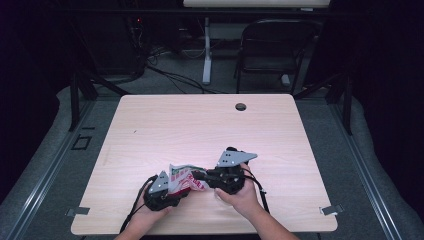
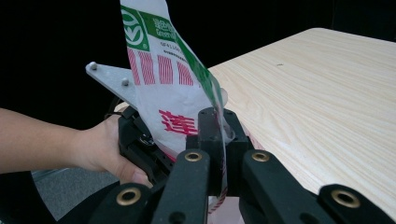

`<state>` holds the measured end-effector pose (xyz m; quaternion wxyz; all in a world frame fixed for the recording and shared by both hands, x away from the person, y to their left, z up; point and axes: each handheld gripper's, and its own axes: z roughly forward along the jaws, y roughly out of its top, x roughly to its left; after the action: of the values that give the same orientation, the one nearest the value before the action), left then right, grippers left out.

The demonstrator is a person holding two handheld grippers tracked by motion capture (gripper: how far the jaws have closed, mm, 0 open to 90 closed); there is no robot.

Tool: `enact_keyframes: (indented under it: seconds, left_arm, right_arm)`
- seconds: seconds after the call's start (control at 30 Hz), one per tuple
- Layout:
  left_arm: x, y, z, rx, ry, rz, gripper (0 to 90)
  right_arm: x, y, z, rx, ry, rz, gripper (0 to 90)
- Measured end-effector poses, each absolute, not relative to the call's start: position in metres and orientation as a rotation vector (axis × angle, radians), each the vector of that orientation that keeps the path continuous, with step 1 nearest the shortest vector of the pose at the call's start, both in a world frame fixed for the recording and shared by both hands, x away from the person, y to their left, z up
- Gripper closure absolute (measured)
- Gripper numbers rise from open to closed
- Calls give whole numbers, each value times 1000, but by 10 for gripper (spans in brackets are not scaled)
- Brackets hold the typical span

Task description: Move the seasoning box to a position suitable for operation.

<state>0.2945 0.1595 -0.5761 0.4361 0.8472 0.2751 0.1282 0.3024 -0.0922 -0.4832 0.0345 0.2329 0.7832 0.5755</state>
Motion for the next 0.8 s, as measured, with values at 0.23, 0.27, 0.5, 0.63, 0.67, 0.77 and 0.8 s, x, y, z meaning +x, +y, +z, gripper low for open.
enact_keyframes:
  seconds: [0.23,0.27,0.5,0.63,0.67,0.77,0.8]
  left_arm:
    - [292,158,-573,2130,703,391,600]
    - [292,158,-573,2139,704,389,601]
    - [291,158,-571,2142,690,427,601]
    - [291,157,-570,2150,683,454,602]
    - [291,157,-570,2149,684,463,602]
    - [291,157,-570,2152,676,457,602]
    - [291,156,-570,2152,680,461,602]
  right_arm:
    - [304,-94,-485,726,2399,1768,900]
    - [304,-94,-485,729,2400,1767,900]
    - [303,-94,-485,737,2395,1765,900]
    - [303,-95,-485,736,2392,1765,900]
    - [303,-95,-485,739,2391,1766,900]
    - [303,-95,-485,738,2389,1764,900]
    - [302,-96,-485,740,2388,1762,900]
